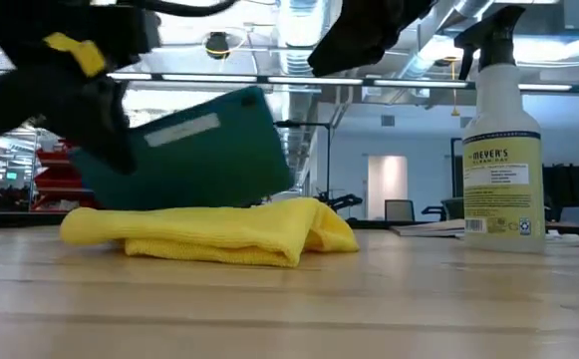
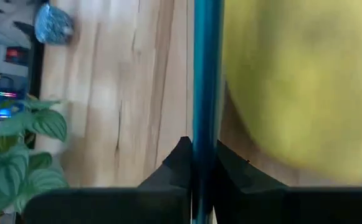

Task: Apply microfiber cloth
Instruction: Wipe the blue tablet with the yellow microfiber cloth, then return to Home Position

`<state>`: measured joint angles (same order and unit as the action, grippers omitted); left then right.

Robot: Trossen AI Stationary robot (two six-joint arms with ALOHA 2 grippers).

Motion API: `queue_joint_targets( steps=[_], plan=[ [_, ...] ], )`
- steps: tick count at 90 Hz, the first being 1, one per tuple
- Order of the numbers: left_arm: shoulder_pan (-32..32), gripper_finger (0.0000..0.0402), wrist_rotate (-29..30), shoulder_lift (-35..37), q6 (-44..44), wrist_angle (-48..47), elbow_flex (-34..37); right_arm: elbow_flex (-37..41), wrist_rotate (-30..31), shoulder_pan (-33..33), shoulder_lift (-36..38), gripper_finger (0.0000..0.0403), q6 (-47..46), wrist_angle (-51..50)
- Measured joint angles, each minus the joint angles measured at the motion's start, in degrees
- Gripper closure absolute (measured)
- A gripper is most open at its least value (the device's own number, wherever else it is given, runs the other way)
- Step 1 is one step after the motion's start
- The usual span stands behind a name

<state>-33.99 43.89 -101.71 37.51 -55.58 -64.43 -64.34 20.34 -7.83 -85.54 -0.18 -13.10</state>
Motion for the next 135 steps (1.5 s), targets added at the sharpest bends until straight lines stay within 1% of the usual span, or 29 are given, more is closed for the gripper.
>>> queue_joint_targets(
  steps=[11, 17, 22, 32, 41, 50, 56, 63, 71, 77, 86, 90, 96, 105, 117, 125, 135],
  plan=[
    [0.7, 0.0368, -1.1, 0.1, 0.3, 0.5, -0.2, 0.0, 0.9, -0.5, 0.2, 0.0182, 0.1, -0.2],
    [0.6, 0.0358, -2.1, 0.8, 0.2, 3.5, 0.0, 0.0, 1.0, -0.8, 0.5, 0.0183, 0.1, -0.1],
    [0.7, 0.0346, -4.1, 1.4, -0.7, 5.4, 0.1, 0.0, 1.2, -0.8, 0.6, 0.0184, 0.2, -0.1],
    [1.3, 0.0308, -7.8, 2.6, -4.6, 11.7, 0.1, 0.0, 1.1, -0.7, 0.6, 0.0184, 0.3, -0.3],
    [1.9, 0.0265, -7.9, 3.7, -7.8, 12.8, 0.1, 0.0, 1.1, -0.4, 0.6, 0.0184, 0.2, -0.5],
    [2.3, 0.0227, -7.6, 6.3, -9.7, 13.0, 0.1, 0.0, 1.2, -0.3, 0.6, 0.0184, 0.2, -1.8],
    [2.3, 0.0208, -7.2, 9.1, -10.0, 13.2, 0.1, 0.0, 1.7, -0.3, 0.6, 0.0184, 0.0, -2.8],
    [1.9, 0.0196, -6.9, 13.1, -11.0, 14.9, 0.1, 0.0, 2.0, -0.3, 0.6, 0.0184, -1.2, -4.4],
    [0.8, 0.0193, -5.8, 17.8, -12.0, 16.8, 0.1, 0.0, 2.0, -0.8, 1.1, 0.0184, -1.7, -5.6],
    [-0.4, 0.0197, -2.8, 21.1, -11.8, 16.2, 0.1, 0.1, 2.1, -1.4, 2.5, 0.0184, -1.8, -6.3],
    [-1.5, 0.0209, 2.0, 25.6, -10.4, 13.3, 0.1, 0.1, 2.1, -2.6, 7.2, 0.0184, -1.6, -7.0],
    [-1.9, 0.0216, 3.1, 27.8, -9.1, 11.4, 0.3, 0.1, 2.1, -3.0, 9.9, 0.0184, -1.4, -7.1],
    [-2.0, 0.0229, 4.2, 31.4, -8.0, 10.9, 1.8, 0.1, 2.1, -3.5, 13.8, 0.0184, -0.9, -7.7],
    [-2.0, 0.0247, 5.4, 37.8, -7.5, 12.1, 6.4, 0.1, 1.5, -2.4, 19.7, 0.0184, -0.9, -9.9],
    [-2.0, 0.0265, 6.2, 47.9, -4.2, 13.8, 13.8, 0.5, -1.9, 1.3, 27.2, 0.0189, -2.8, -16.7],
    [-2.2, 0.0271, 6.2, 54.8, -2.4, 15.9, 19.3, 3.6, -6.0, 4.6, 32.6, 0.0200, -4.0, -17.8],
    [-2.3, 0.0273, 6.3, 63.1, -3.2, 21.0, 26.4, 9.9, -10.3, 8.6, 40.4, 0.0216, -6.6, -18.1]
  ],
)
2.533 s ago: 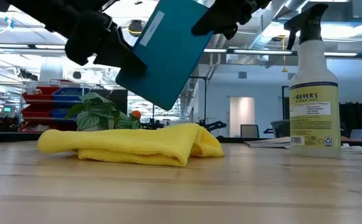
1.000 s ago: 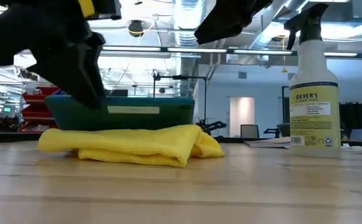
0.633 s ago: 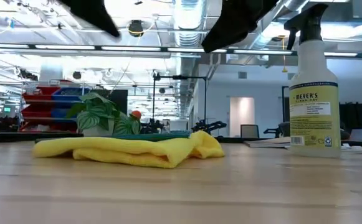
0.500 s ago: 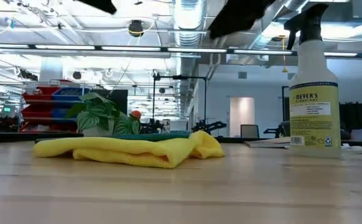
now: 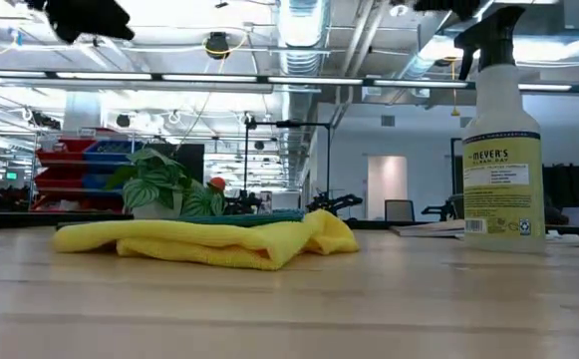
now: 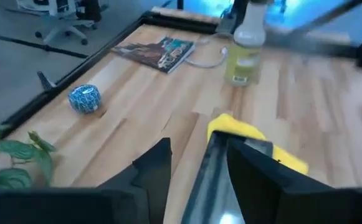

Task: Apply microfiber cloth
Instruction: Return to Home Position

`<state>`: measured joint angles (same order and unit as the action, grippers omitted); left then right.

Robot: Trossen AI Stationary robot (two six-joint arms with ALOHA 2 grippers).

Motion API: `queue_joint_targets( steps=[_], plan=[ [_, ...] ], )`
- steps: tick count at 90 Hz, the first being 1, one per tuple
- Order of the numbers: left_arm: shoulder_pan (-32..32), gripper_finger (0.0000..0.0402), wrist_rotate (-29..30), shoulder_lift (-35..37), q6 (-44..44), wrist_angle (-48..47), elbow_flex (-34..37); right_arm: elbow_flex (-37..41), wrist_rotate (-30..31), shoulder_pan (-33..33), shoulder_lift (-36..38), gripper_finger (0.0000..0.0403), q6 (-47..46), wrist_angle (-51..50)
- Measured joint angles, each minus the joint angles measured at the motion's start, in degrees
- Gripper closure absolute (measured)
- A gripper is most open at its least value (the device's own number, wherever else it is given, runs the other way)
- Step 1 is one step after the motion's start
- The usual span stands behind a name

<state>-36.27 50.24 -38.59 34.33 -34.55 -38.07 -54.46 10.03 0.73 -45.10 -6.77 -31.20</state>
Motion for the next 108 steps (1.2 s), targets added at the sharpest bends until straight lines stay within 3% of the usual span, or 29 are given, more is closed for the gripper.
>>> queue_joint_targets(
  steps=[11, 25, 54, 66, 84, 98, 108],
  plan=[
    [0.0, 0.0273, 0.0, 7.4, -2.0, 5.2, 6.7, 8.7, -1.7, 3.1, 9.5, 0.0232, -2.8, 1.6],
    [0.0, 0.0273, 0.0, 14.8, -4.6, 10.8, 12.5, 20.2, -9.1, 3.8, 21.4, 0.0242, -5.1, 8.5],
    [0.0, 0.0273, 0.8, 20.3, -8.3, 15.1, 17.4, 35.7, -8.7, 2.2, 45.1, 0.0259, -9.2, 10.9],
    [0.0, 0.0273, 3.9, 19.9, -11.3, 19.7, 19.3, 40.6, -9.1, 1.5, 44.0, 0.0266, -10.2, 14.2],
    [0.0, 0.0273, 2.4, 19.9, -20.1, 40.6, 29.1, 49.0, -12.5, -2.0, 42.9, 0.0267, -8.3, 27.7],
    [0.2, 0.0273, 1.9, 19.9, -20.7, 51.9, 36.4, 52.0, -12.4, -4.3, 45.1, 0.0267, -8.4, 28.0],
    [1.5, 0.0273, 0.6, 19.7, -20.6, 53.3, 37.4, 52.6, -12.1, -5.3, 44.7, 0.0267, -8.0, 28.9]
  ],
)
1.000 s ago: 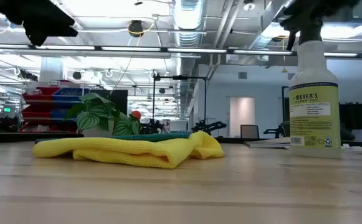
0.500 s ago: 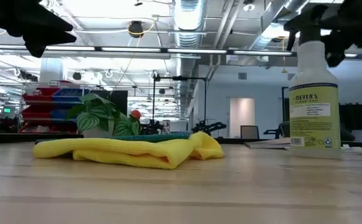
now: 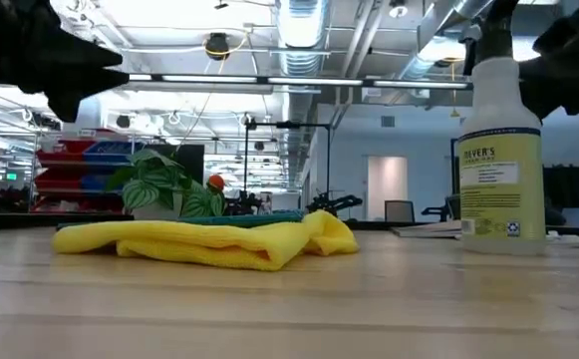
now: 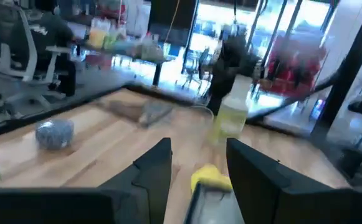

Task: Apply microfiber cloth
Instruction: Return to Home Position

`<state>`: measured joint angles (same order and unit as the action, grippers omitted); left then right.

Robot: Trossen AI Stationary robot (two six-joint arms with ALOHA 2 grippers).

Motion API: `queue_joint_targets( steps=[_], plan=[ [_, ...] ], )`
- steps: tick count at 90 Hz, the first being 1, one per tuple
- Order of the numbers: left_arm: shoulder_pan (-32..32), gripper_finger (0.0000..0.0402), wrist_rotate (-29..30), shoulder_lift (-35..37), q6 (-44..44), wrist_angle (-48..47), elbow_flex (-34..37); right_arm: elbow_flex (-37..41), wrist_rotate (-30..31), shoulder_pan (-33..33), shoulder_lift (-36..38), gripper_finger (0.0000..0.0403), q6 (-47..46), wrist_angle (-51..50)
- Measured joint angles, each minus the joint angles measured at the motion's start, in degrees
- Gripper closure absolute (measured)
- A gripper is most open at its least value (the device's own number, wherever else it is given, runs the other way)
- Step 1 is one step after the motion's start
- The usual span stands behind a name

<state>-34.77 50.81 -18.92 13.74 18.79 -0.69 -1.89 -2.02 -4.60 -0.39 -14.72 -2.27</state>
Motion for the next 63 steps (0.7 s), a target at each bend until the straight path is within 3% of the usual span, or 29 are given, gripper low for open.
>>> queue_joint_targets(
  steps=[21, 40, 54, 63],
  plan=[
    [4.3, 0.0273, -8.8, -0.2, -2.8, 1.6, 0.1, 0.0, 0.7, -1.6, 0.0, 0.0267, 0.2, -0.2],
    [8.1, 0.0273, -10.4, -0.2, -6.9, -2.2, 0.2, 0.1, 1.9, -2.1, 0.0, 0.0267, 0.2, -0.4],
    [14.1, 0.0280, -25.3, -0.1, -8.8, 2.3, 0.2, 0.1, 2.0, -2.1, 0.0, 0.0267, 0.2, -0.5],
    [19.8, 0.0292, -29.6, -0.2, -9.2, 1.2, 0.2, 0.1, 2.0, -2.0, 0.0, 0.0267, 0.2, -0.5]
  ],
)
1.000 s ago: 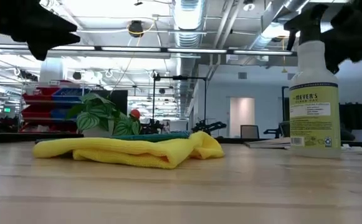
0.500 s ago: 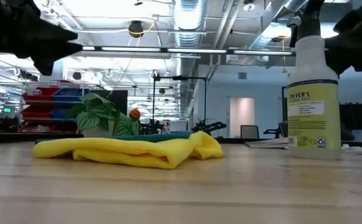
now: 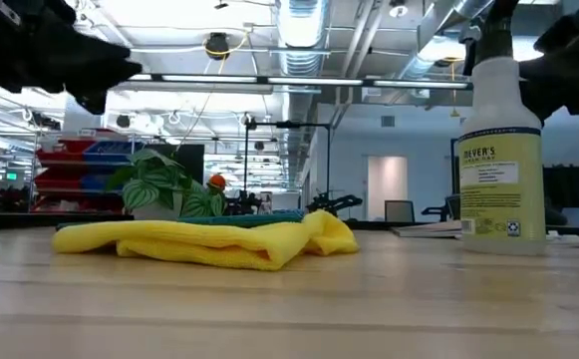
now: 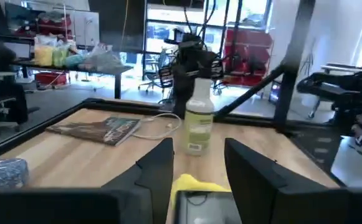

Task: Apply microfiber cloth
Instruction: Return to Home Position

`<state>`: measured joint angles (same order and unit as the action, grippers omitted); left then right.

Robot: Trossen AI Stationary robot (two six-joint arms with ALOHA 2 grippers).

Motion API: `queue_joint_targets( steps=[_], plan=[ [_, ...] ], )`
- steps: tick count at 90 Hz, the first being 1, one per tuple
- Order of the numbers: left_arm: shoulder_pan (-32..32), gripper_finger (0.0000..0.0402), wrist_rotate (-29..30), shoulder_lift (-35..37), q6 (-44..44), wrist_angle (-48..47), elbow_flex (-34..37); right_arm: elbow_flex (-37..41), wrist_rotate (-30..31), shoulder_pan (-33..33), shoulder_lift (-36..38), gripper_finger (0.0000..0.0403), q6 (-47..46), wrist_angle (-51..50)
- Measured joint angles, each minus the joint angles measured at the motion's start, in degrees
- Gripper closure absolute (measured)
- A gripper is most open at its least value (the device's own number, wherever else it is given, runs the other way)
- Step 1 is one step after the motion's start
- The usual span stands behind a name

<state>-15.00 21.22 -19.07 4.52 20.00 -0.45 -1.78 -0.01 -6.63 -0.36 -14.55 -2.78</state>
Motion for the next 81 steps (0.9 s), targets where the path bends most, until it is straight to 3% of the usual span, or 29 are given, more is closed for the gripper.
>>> queue_joint_targets(
  steps=[17, 34, 42, 55, 81],
  plan=[
    [10.0, 0.0309, -10.5, 0.3, 0.1, -0.1, 0.0, 0.0, 0.0, 0.0, 0.0, 0.0267, 0.0, 0.0],
    [15.2, 0.0311, -16.6, 1.8, 0.5, -2.2, 0.1, 0.1, 0.0, 0.0, 0.0, 0.0267, 0.0, 0.1],
    [16.2, 0.0311, -16.1, 3.1, 0.4, -3.5, 0.1, 0.1, 0.0, 0.0, 0.0, 0.0267, 0.0, 0.2],
    [16.5, 0.0311, -9.3, 3.5, 2.9, -5.7, 0.1, 0.1, 0.0, 0.0, 0.0, 0.0267, -0.1, 0.2],
    [16.5, 0.0311, -8.9, 3.5, 4.0, -14.9, 0.1, 0.1, 0.1, 0.0, 0.0, 0.0267, -0.1, 0.3]
  ],
)
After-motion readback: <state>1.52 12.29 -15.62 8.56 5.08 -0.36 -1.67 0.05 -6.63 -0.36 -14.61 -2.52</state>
